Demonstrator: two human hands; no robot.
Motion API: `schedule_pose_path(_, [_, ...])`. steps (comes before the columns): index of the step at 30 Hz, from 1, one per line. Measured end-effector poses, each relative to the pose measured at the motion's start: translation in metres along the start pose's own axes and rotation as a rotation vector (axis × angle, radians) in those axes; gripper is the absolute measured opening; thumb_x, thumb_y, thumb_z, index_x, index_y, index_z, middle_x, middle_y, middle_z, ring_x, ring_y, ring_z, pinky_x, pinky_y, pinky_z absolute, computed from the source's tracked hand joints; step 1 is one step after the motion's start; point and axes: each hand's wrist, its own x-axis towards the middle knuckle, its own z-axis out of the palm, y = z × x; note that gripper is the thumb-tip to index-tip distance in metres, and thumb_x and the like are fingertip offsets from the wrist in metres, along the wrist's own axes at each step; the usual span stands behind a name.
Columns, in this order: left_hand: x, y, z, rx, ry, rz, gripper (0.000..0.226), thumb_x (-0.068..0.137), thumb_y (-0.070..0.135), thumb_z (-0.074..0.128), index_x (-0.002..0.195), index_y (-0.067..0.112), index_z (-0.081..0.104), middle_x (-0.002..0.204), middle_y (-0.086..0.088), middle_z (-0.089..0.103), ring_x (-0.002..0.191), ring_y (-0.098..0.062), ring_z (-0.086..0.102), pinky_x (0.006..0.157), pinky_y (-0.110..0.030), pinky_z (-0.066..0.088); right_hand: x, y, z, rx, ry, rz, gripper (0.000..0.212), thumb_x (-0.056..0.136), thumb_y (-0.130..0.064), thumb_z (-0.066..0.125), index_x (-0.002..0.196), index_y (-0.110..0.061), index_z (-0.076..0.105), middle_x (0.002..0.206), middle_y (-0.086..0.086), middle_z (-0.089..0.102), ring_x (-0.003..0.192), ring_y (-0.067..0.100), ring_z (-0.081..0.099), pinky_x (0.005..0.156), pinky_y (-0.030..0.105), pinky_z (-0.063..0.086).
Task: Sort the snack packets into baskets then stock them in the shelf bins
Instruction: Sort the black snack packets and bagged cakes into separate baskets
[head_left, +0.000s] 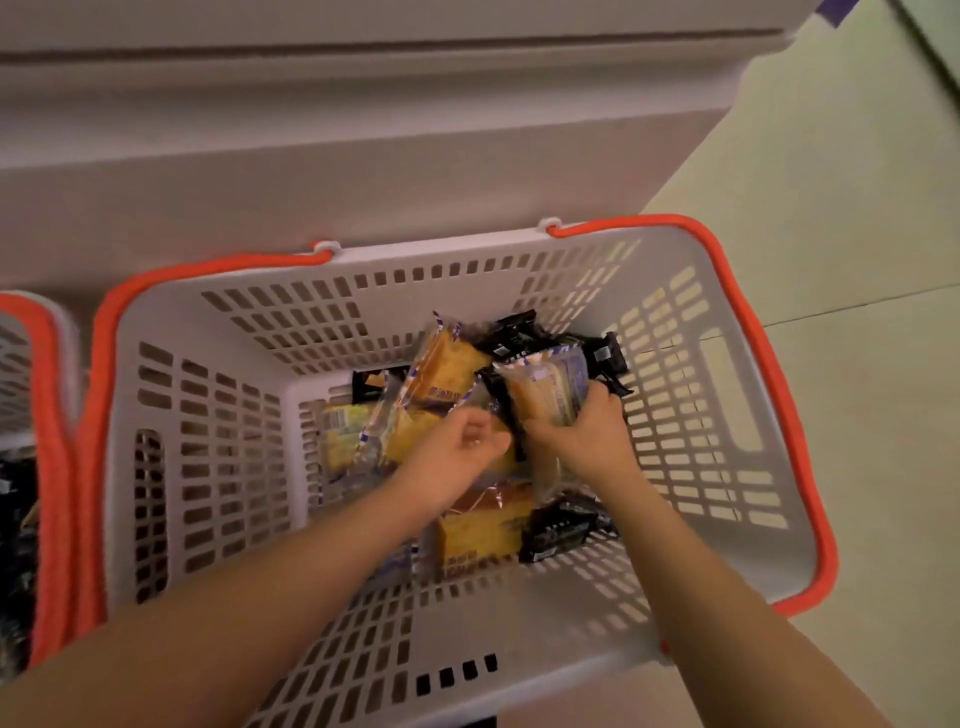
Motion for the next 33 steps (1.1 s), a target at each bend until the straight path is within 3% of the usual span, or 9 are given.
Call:
schedule_pose_path(3, [-0.007, -0.001, 0.0, -0.252, 0.123, 0.044, 0.026, 0.083, 0.029, 0.066, 0.104, 0.023, 0.051, 0.107, 0.006, 0.059, 0.103, -0.011, 0.057, 0.088, -0.025, 0.047, -0.03, -0.016, 0.008, 0.099, -0.057, -0.144, 0.072, 0.071, -0.047, 0.073, 0.124, -0.01, 0.04, 0.116, 0.006, 0.043, 0.107, 0.02, 0.044, 0.077, 0.03, 0.042])
schedule_pose_path(6, [-0.019, -0.011, -0.013, -0.455, 0.198, 0.091, 0.024, 0.084, 0.021, 0.065, 0.1, 0.03, 0.05, 0.104, 0.004, 0.064, 0.096, -0.009, 0.063, 0.071, -0.019, 0.053, -0.052, -0.035, 0.012, 0.118, -0.169, -0.266, 0.07, 0.07, -0.048, 0.074, 0.123, -0.015, 0.043, 0.115, 0.002, 0.045, 0.107, 0.015, 0.043, 0.079, 0.028, 0.044])
schedule_pose_path(12, [-0.036, -0.044, -0.065, -0.183, 0.333, -0.099, 0.005, 0.092, 0.026, 0.055, 0.089, 0.021, 0.056, 0.062, 0.004, 0.057, 0.055, -0.007, 0.059, 0.049, -0.021, 0.045, -0.071, -0.058, 0.022, 0.006, -0.668, -0.365, 0.033, 0.092, -0.032, 0.056, 0.117, -0.012, 0.056, 0.116, 0.008, 0.061, 0.106, 0.023, 0.057, 0.092, 0.038, 0.047])
schedule_pose_path(15, [-0.036, -0.055, -0.083, 0.156, 0.217, -0.166, 0.011, 0.09, 0.029, 0.057, 0.1, 0.023, 0.059, 0.071, 0.003, 0.057, 0.065, -0.012, 0.056, 0.055, -0.021, 0.041, -0.06, -0.05, 0.018, 0.021, -0.574, -0.303, 0.022, 0.093, -0.028, 0.055, 0.099, -0.009, 0.064, 0.103, 0.007, 0.064, 0.093, 0.018, 0.058, 0.082, 0.034, 0.047])
schedule_pose_path(18, [-0.03, -0.05, -0.082, 0.589, 0.35, 0.068, 0.031, 0.087, 0.023, 0.06, 0.116, 0.017, 0.053, 0.104, -0.004, 0.058, 0.1, -0.021, 0.055, 0.08, -0.028, 0.046, -0.038, -0.034, 0.008, 0.11, -0.429, -0.188, 0.01, 0.091, -0.023, 0.057, 0.088, -0.015, 0.061, 0.088, -0.002, 0.062, 0.086, 0.017, 0.058, 0.072, 0.03, 0.047])
schedule_pose_path(20, [-0.027, -0.037, -0.07, 0.69, 0.387, 0.269, 0.049, 0.085, 0.014, 0.061, 0.131, 0.009, 0.046, 0.13, -0.01, 0.048, 0.123, -0.027, 0.042, 0.102, -0.037, 0.036, -0.021, -0.021, 0.001, -0.022, -0.314, -0.173, 0.008, 0.092, -0.018, 0.055, 0.096, -0.015, 0.06, 0.093, -0.003, 0.06, 0.092, 0.019, 0.058, 0.072, 0.028, 0.046])
schedule_pose_path(24, [-0.001, -0.006, -0.035, 0.81, 0.272, 0.483, 0.044, 0.085, 0.008, 0.059, 0.128, 0.004, 0.052, 0.132, -0.013, 0.048, 0.126, -0.03, 0.04, 0.107, -0.036, 0.028, 0.006, 0.004, -0.005, -0.384, -0.233, -0.166, 0.017, 0.09, -0.001, 0.046, 0.09, -0.002, 0.063, 0.093, 0.015, 0.059, 0.092, 0.034, 0.056, 0.068, 0.034, 0.045])
schedule_pose_path(28, [0.036, 0.013, 0.002, 0.757, 0.12, 0.437, 0.06, 0.091, 0.014, 0.05, 0.145, 0.009, 0.024, 0.148, -0.008, 0.029, 0.136, -0.023, 0.027, 0.112, -0.031, 0.022, 0.021, 0.016, -0.006, -0.652, -0.295, -0.296, 0.04, 0.09, -0.004, 0.044, 0.129, -0.011, 0.052, 0.131, 0.012, 0.051, 0.123, 0.031, 0.044, 0.097, 0.037, 0.041])
schedule_pose_path(33, [0.075, 0.014, 0.025, 0.863, 0.159, 0.439, 0.075, 0.09, 0.013, 0.053, 0.149, 0.009, 0.006, 0.156, -0.007, 0.002, 0.143, -0.025, 0.007, 0.115, -0.032, 0.016, 0.025, 0.03, -0.01, -0.968, -0.316, -0.399, 0.035, 0.092, -0.013, 0.045, 0.127, -0.015, 0.049, 0.131, 0.007, 0.048, 0.126, 0.028, 0.036, 0.103, 0.037, 0.031])
